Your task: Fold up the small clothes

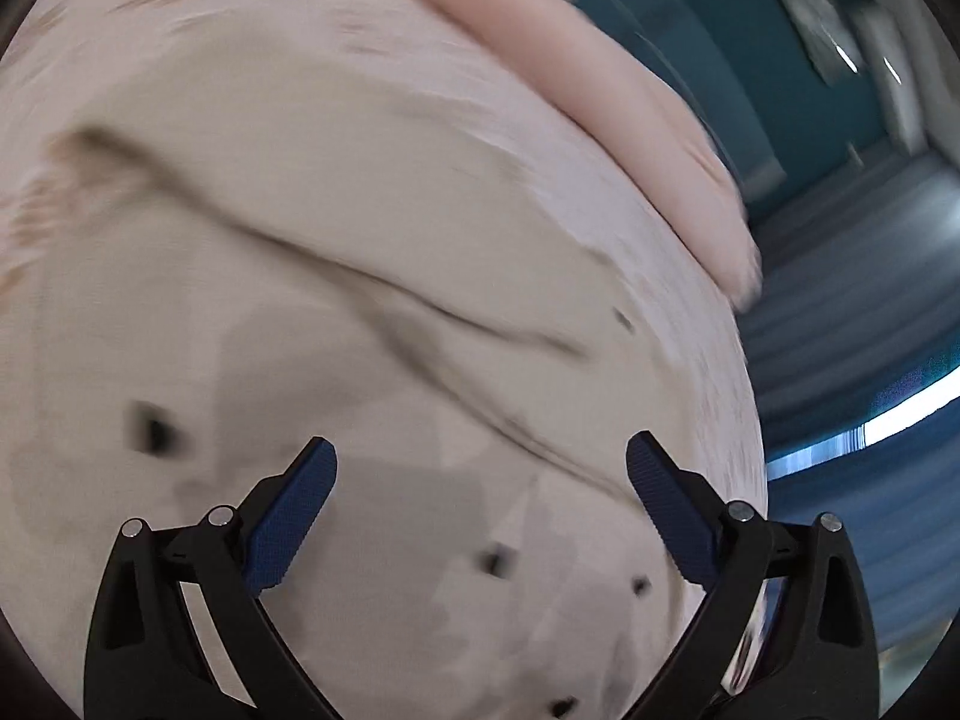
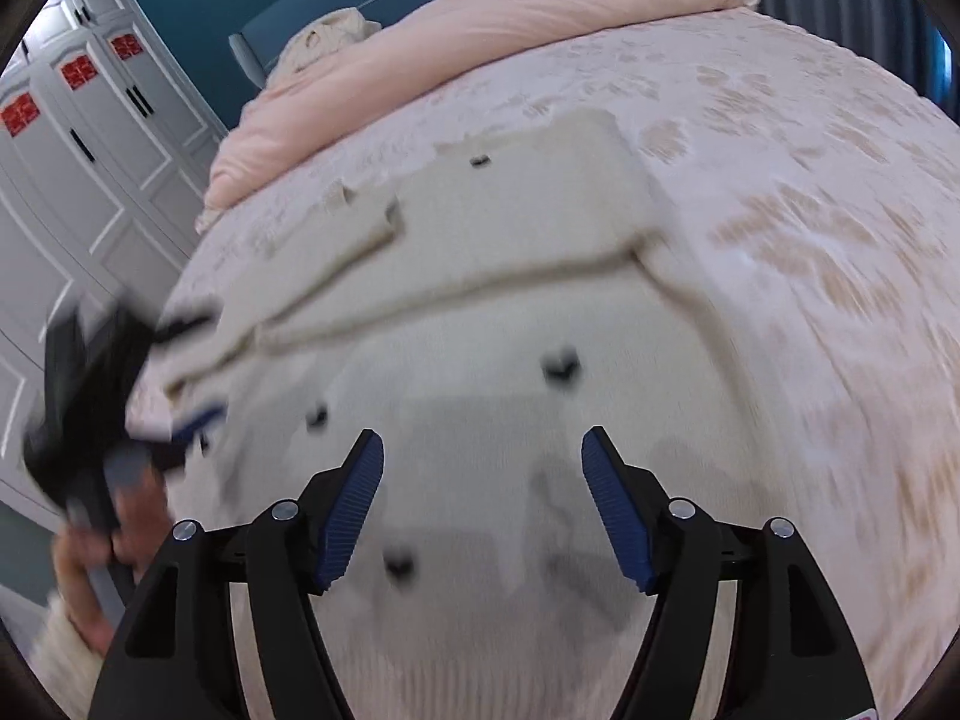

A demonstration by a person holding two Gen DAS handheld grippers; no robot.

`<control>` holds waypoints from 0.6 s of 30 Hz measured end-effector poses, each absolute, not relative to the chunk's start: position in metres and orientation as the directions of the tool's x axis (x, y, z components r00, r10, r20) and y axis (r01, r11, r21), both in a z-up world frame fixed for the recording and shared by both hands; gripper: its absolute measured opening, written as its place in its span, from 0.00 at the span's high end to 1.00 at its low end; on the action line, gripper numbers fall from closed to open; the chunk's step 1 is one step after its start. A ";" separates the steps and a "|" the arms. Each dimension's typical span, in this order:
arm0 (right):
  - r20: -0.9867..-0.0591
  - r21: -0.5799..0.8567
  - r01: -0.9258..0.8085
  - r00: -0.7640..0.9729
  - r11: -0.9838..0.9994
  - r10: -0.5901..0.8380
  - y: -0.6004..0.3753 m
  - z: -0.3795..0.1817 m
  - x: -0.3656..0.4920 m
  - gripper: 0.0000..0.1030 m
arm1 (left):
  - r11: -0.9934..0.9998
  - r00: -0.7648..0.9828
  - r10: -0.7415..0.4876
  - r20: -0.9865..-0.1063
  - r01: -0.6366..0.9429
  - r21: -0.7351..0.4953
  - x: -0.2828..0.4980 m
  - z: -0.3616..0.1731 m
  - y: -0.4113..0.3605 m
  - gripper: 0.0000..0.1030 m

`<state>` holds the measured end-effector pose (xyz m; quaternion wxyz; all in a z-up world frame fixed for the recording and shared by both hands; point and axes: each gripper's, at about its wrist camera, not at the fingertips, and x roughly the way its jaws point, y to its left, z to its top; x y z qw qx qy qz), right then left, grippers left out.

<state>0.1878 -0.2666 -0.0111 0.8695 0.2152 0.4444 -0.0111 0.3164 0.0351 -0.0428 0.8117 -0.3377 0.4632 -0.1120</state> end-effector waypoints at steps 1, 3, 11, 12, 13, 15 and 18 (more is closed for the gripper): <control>-0.771 0.376 0.199 0.609 0.905 0.186 -0.268 -0.011 0.201 0.34 | 0.738 0.560 -0.473 -0.680 -0.170 -0.653 0.320 -0.044 0.052 0.08; -0.754 0.402 0.169 0.619 0.900 0.220 -0.266 -0.011 0.236 0.34 | 0.713 0.595 -0.417 -0.686 -0.254 -0.654 0.334 -0.042 0.090 0.08; -0.762 0.558 0.216 0.516 0.801 0.391 -0.227 -0.062 0.390 0.34 | 0.592 0.643 -0.342 -0.685 -0.419 -0.689 0.369 -0.052 0.162 0.08; -0.759 0.565 0.233 0.523 0.791 0.388 -0.224 -0.066 0.395 0.34 | 0.577 0.642 -0.342 -0.686 -0.433 -0.693 0.373 -0.056 0.164 0.09; -0.751 0.569 0.245 0.542 0.785 0.376 -0.219 -0.067 0.401 0.35 | 0.570 0.638 -0.342 -0.689 -0.442 -0.692 0.378 -0.057 0.170 0.10; -0.727 0.581 0.232 0.580 0.780 0.368 -0.211 -0.064 0.408 0.50 | 0.559 0.628 -0.349 -0.695 -0.456 -0.693 0.381 -0.067 0.178 0.11; -0.711 0.601 0.195 0.574 0.775 0.407 -0.201 -0.056 0.420 0.92 | 0.580 0.625 -0.337 -0.705 -0.452 -0.678 0.381 -0.066 0.174 0.11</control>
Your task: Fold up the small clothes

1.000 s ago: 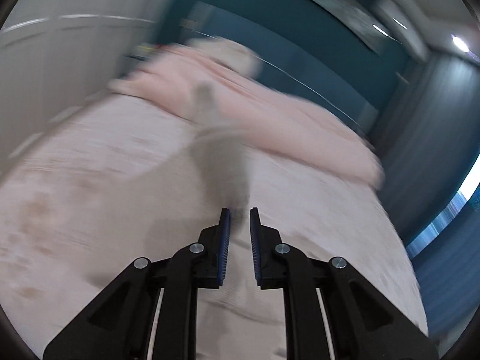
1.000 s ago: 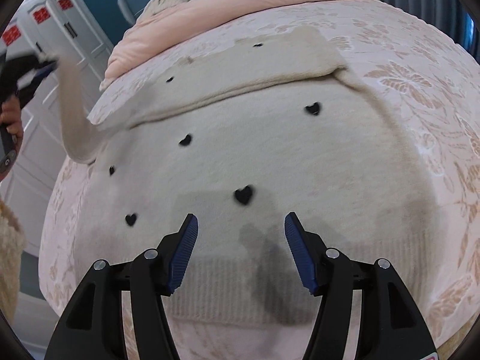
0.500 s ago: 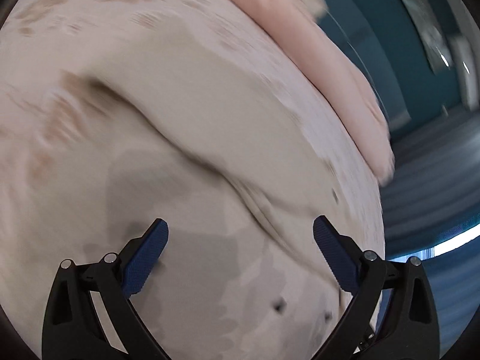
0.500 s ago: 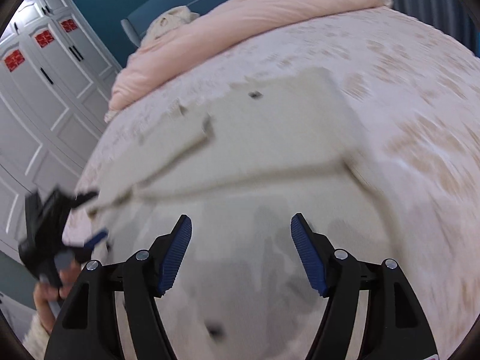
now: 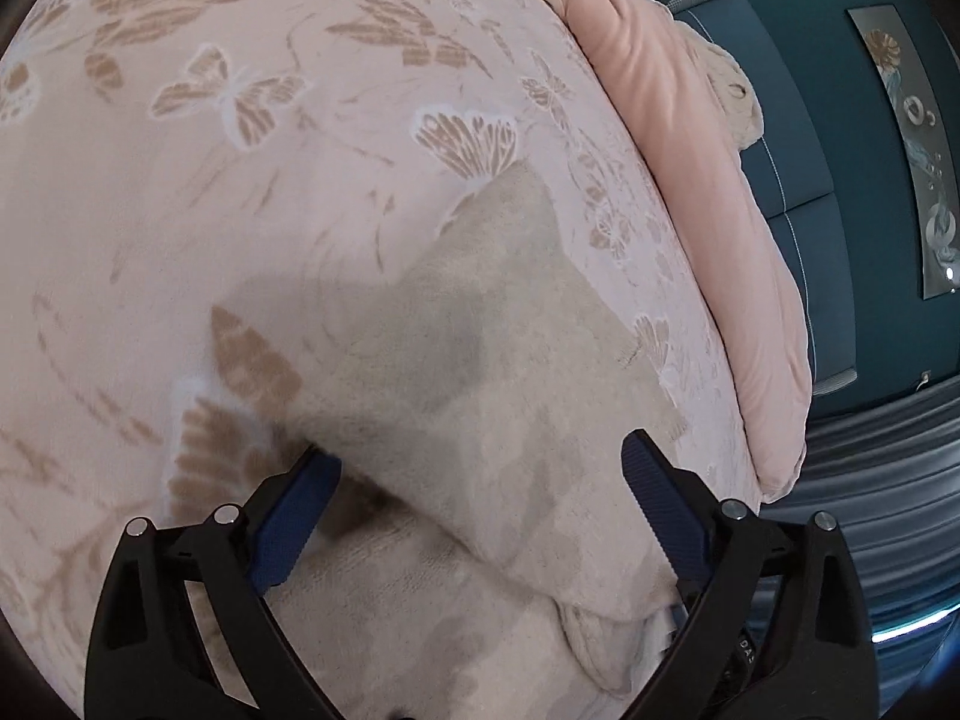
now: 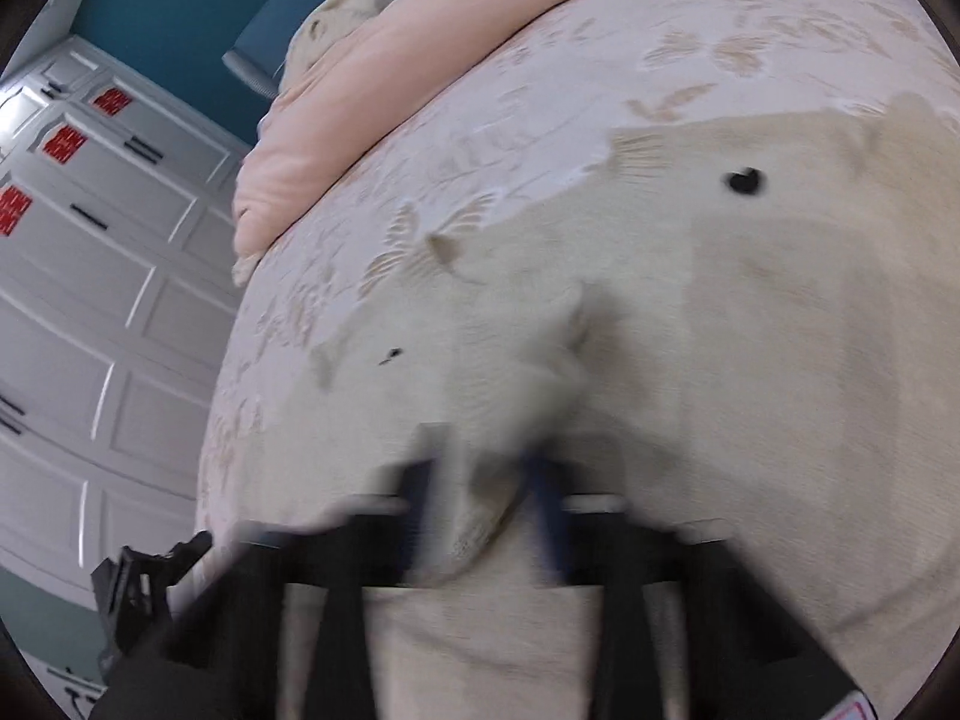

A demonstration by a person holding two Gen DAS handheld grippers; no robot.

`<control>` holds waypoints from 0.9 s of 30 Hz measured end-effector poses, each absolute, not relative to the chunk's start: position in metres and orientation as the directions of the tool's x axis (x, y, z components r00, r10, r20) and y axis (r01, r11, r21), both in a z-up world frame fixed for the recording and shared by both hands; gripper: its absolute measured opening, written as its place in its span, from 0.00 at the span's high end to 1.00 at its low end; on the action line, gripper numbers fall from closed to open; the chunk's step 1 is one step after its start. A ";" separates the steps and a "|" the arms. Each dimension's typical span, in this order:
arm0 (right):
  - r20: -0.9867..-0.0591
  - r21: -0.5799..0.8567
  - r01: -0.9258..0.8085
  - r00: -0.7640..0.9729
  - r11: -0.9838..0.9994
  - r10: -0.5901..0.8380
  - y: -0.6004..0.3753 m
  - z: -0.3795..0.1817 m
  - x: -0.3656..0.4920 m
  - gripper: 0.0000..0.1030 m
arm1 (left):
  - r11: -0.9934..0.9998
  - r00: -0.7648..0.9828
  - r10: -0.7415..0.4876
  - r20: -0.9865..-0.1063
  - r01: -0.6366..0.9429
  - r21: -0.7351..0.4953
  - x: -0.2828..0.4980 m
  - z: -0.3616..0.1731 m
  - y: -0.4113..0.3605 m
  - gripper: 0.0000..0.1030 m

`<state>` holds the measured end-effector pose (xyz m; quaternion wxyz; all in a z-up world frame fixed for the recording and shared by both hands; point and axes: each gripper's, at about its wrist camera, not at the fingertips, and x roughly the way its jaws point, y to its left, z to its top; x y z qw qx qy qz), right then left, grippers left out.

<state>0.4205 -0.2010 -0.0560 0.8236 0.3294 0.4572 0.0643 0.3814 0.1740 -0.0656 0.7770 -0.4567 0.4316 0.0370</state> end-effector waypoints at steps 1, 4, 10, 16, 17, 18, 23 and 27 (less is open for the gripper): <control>-0.668 0.625 0.156 0.614 0.765 0.420 -0.203 -0.037 0.419 0.92 | 0.583 0.628 -0.341 -0.699 -0.442 -0.682 0.381 -0.063 0.172 0.12; -0.523 0.653 0.026 0.738 0.757 0.426 -0.222 0.026 0.404 0.93 | 0.575 0.637 -0.376 -0.673 -0.409 -0.708 0.379 -0.057 0.167 0.15; -0.550 0.526 0.113 0.801 0.843 0.236 -0.300 0.048 0.369 0.92 | 0.523 0.607 -0.490 -0.625 -0.369 -0.768 0.370 -0.055 0.137 0.13; -0.679 0.531 0.237 0.694 0.814 0.240 -0.335 -0.015 0.368 0.92 | 0.501 0.549 -0.498 -0.671 -0.449 -0.739 0.383 -0.083 0.106 0.14; -0.681 0.528 0.231 0.691 0.817 0.244 -0.332 -0.015 0.369 0.92 | 0.502 0.551 -0.480 -0.683 -0.467 -0.728 0.387 -0.084 0.105 0.16; -0.680 0.530 0.225 0.689 0.818 0.251 -0.334 -0.014 0.369 0.92 | 0.504 0.558 -0.461 -0.689 -0.475 -0.722 0.391 -0.083 0.104 0.27; -0.561 0.545 0.076 0.773 0.835 0.295 -0.329 0.028 0.352 0.93 | 0.625 0.610 -0.359 -0.707 -0.405 -0.667 0.410 -0.054 0.106 0.70; -0.741 0.429 0.194 0.634 0.882 0.221 -0.342 -0.039 0.352 0.93 | 0.739 0.600 -0.239 -0.764 -0.399 -0.544 0.408 -0.060 0.111 0.76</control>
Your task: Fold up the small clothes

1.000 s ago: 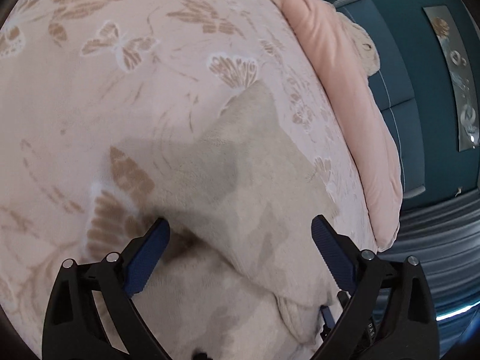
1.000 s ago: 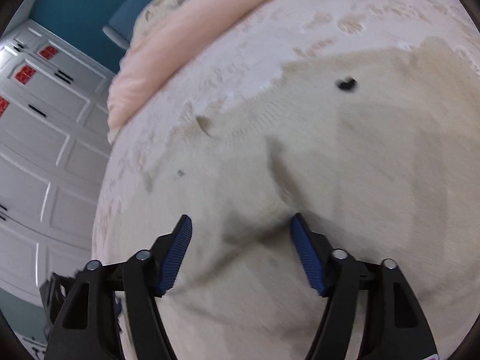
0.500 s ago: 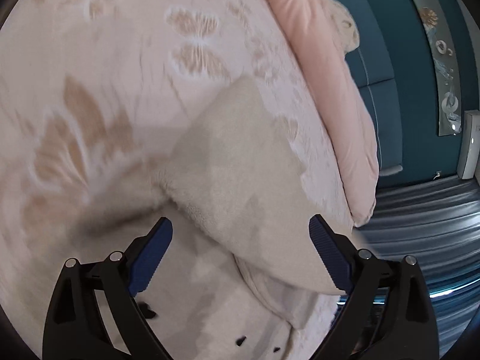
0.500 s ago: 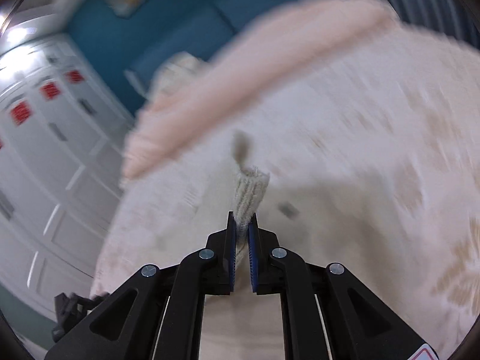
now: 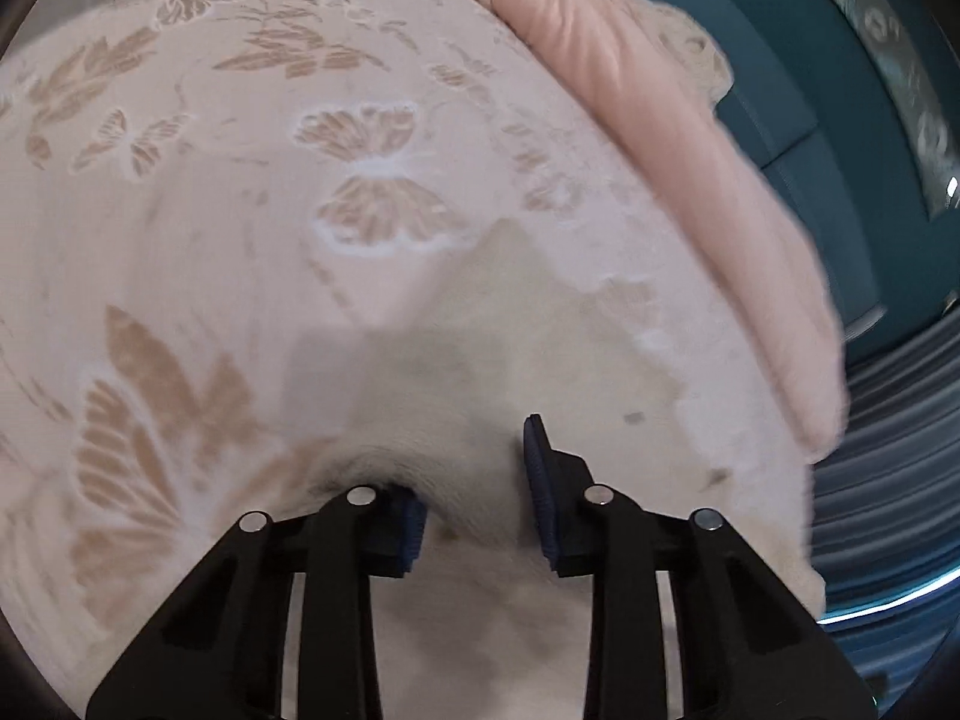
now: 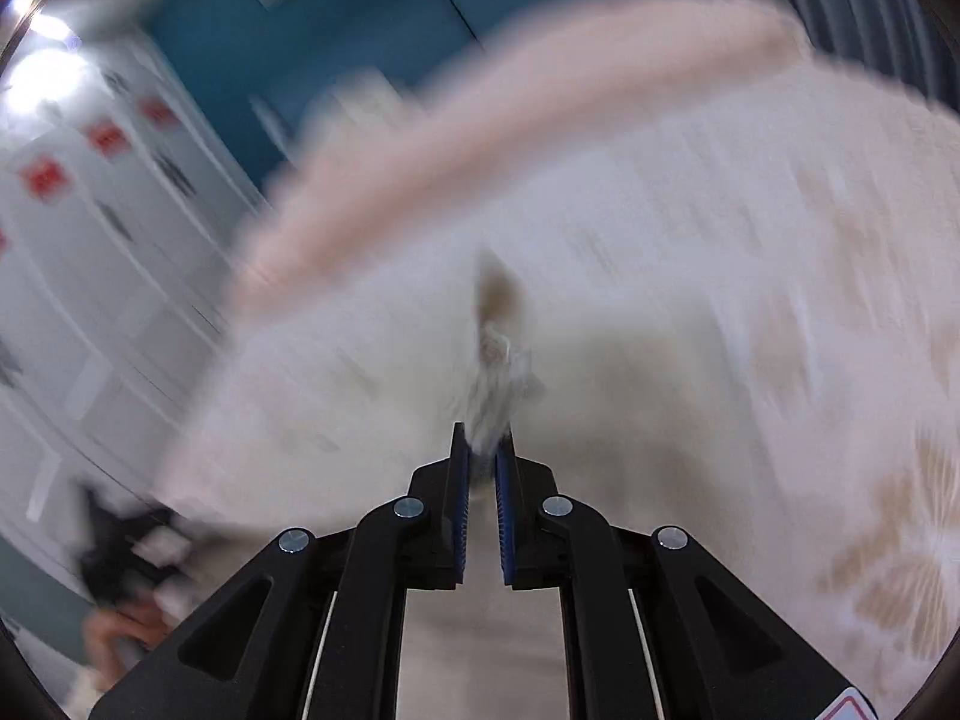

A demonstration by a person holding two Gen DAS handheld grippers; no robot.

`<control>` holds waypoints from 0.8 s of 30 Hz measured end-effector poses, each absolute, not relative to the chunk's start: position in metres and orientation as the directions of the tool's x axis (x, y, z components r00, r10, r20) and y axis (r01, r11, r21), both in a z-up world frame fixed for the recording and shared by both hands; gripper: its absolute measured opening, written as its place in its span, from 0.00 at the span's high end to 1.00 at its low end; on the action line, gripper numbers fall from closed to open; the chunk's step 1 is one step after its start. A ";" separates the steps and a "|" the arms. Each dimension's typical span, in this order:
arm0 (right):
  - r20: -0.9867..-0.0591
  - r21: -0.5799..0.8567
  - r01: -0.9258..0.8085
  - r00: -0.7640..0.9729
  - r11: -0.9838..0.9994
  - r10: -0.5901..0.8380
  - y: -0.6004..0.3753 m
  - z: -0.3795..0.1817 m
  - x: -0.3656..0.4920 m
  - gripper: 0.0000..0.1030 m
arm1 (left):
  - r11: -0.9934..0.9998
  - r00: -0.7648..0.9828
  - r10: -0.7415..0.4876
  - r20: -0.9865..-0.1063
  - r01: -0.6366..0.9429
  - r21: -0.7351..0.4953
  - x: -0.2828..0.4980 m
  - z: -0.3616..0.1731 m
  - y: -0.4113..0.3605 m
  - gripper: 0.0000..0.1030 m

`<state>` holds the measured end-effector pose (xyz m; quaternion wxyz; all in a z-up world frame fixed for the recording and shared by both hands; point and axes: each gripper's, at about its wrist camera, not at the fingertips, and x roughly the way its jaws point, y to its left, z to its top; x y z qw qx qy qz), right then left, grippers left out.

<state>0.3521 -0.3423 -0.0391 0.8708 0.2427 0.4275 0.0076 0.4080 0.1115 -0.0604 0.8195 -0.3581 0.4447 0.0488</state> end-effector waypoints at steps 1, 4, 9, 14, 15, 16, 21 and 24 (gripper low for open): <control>-0.787 0.405 0.234 0.582 0.884 0.206 -0.345 -0.058 0.354 0.94 | 0.746 0.579 -0.232 -0.781 -0.409 -0.525 0.407 -0.069 0.113 0.79; -0.719 0.491 0.223 0.650 0.842 0.247 -0.353 -0.057 0.335 0.94 | 0.750 0.590 -0.236 -0.772 -0.395 -0.530 0.398 -0.082 0.118 0.83; -0.769 0.431 0.255 0.606 0.866 0.205 -0.353 -0.079 0.337 0.95 | 0.795 0.586 -0.198 -0.786 -0.372 -0.478 0.401 -0.080 0.108 0.83; -0.787 0.344 0.270 0.606 0.900 0.119 -0.345 -0.032 0.286 0.67 | 0.816 0.557 -0.268 -0.786 -0.302 -0.493 0.375 -0.066 0.114 0.58; -0.803 0.282 0.273 0.591 0.920 0.071 -0.340 -0.025 0.264 0.57 | 0.822 0.556 -0.283 -0.782 -0.279 -0.496 0.363 -0.063 0.118 0.45; -0.812 0.244 0.274 0.582 0.930 0.042 -0.340 -0.021 0.244 0.40 | 0.836 0.550 -0.287 -0.784 -0.256 -0.486 0.349 -0.058 0.120 0.37; -0.879 0.129 0.291 0.475 0.948 -0.026 -0.344 -0.030 0.113 0.28 | 0.932 0.485 -0.215 -0.847 -0.156 -0.326 0.236 -0.046 0.148 0.10; -0.917 0.202 0.352 0.396 0.914 0.050 -0.345 -0.052 0.038 0.28 | 0.931 0.413 -0.228 -0.882 -0.173 -0.322 0.175 -0.062 0.167 0.09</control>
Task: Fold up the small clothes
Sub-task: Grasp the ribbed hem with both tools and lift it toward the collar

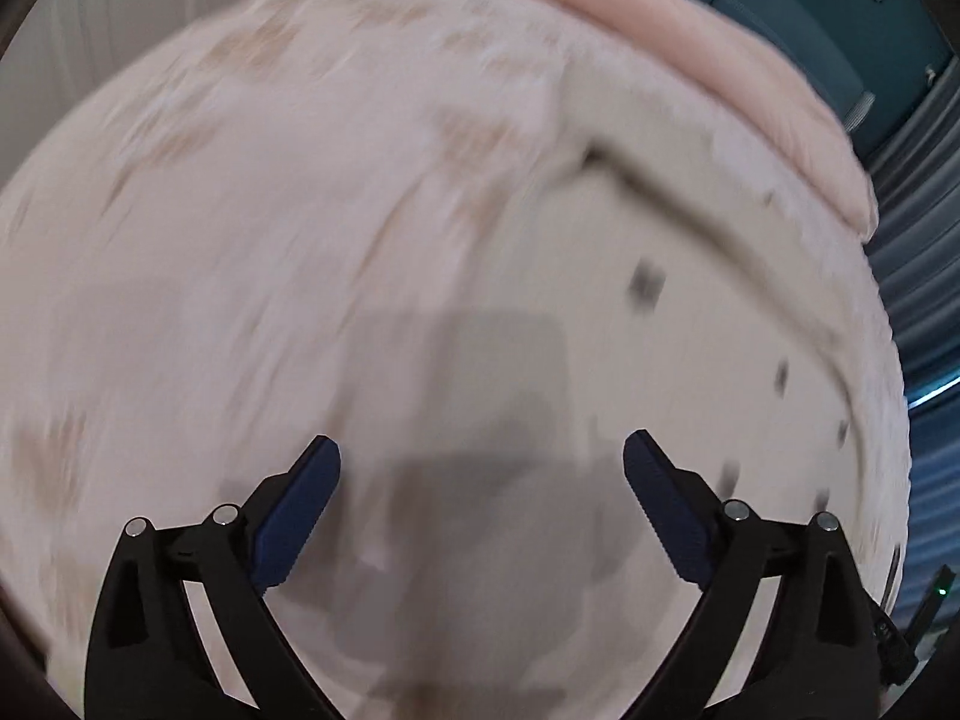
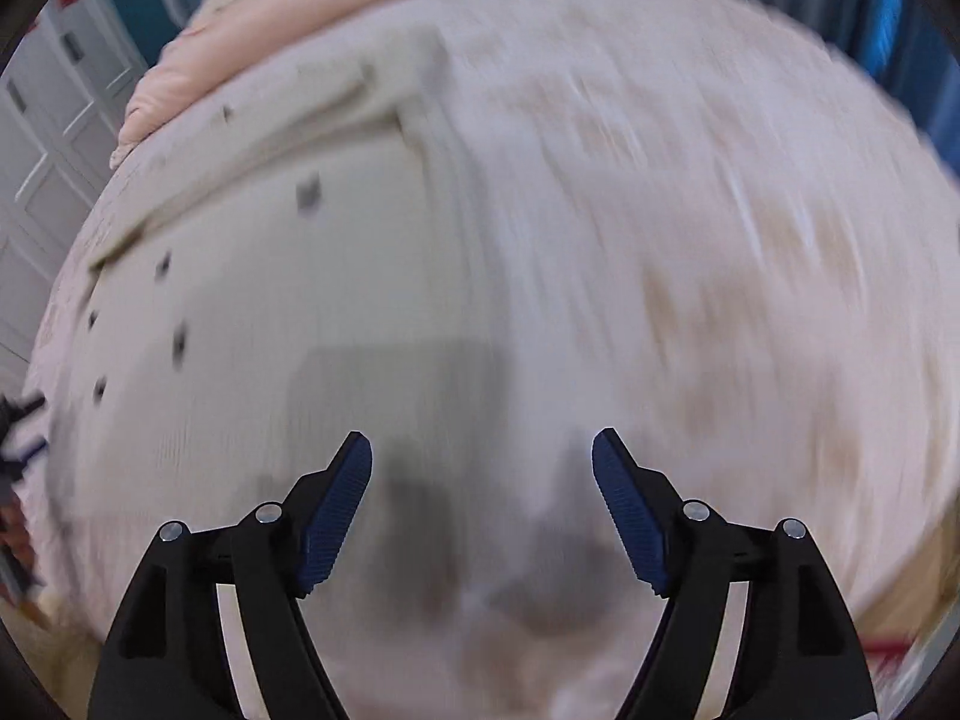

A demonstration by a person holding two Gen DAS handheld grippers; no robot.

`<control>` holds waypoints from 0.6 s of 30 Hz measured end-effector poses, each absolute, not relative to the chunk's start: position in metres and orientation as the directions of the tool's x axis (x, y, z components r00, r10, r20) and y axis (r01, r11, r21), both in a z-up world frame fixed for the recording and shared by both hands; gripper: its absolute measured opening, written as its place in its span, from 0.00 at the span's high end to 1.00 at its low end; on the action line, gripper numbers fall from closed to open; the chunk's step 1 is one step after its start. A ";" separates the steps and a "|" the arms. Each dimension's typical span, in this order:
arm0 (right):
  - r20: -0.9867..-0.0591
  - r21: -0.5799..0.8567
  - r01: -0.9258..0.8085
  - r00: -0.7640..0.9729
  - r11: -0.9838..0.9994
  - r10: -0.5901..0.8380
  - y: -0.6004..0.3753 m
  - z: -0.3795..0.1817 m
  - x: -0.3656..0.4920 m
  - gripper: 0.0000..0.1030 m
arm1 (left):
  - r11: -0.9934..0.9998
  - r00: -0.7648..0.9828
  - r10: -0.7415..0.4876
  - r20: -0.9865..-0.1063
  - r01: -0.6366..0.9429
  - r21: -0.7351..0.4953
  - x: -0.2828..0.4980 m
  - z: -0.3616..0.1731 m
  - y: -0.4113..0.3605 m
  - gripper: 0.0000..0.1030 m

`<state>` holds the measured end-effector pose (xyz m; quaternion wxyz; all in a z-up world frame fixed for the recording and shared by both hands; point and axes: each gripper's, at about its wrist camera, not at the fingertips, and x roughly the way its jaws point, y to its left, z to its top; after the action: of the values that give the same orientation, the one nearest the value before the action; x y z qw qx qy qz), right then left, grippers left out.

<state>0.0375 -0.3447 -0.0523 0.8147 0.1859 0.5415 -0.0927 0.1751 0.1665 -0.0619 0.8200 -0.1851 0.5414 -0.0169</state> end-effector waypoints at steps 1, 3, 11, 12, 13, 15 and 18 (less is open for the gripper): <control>-0.914 0.240 0.362 0.398 0.900 0.084 -0.345 -0.057 0.025 0.27 | 0.924 0.400 -0.246 -0.883 -0.178 -0.338 0.162 -0.066 0.170 0.09; -0.896 0.271 0.367 0.435 0.890 0.092 -0.335 -0.058 0.005 0.23 | 0.924 0.444 -0.252 -0.860 -0.155 -0.351 0.130 -0.066 0.171 0.07; -0.821 0.393 0.336 0.547 0.856 0.162 -0.309 -0.063 0.050 0.19 | 0.894 0.462 -0.288 -0.839 -0.183 -0.408 0.146 -0.067 0.142 0.06; -0.818 0.399 0.343 0.552 0.851 0.162 -0.309 -0.063 0.057 0.24 | 0.878 0.464 -0.332 -0.821 -0.165 -0.449 0.149 -0.066 0.138 0.21; -0.814 0.421 0.356 0.554 0.834 0.174 -0.308 -0.063 0.061 0.44 | 0.875 0.452 -0.345 -0.823 -0.161 -0.456 0.154 -0.066 0.132 0.37; -0.813 0.467 0.385 0.540 0.796 0.216 -0.311 -0.065 0.065 0.84 | 0.894 0.408 -0.321 -0.855 -0.168 -0.416 0.162 -0.067 0.127 0.86; -0.755 0.573 0.380 0.591 0.726 0.286 -0.320 -0.046 0.058 0.89 | 0.857 0.405 -0.350 -0.845 -0.226 -0.464 0.160 -0.056 0.136 0.88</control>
<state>0.0575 -0.3204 -0.0463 0.8118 0.3691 0.4515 -0.0290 0.1596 0.1365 -0.0561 0.7952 -0.2647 0.5440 -0.0392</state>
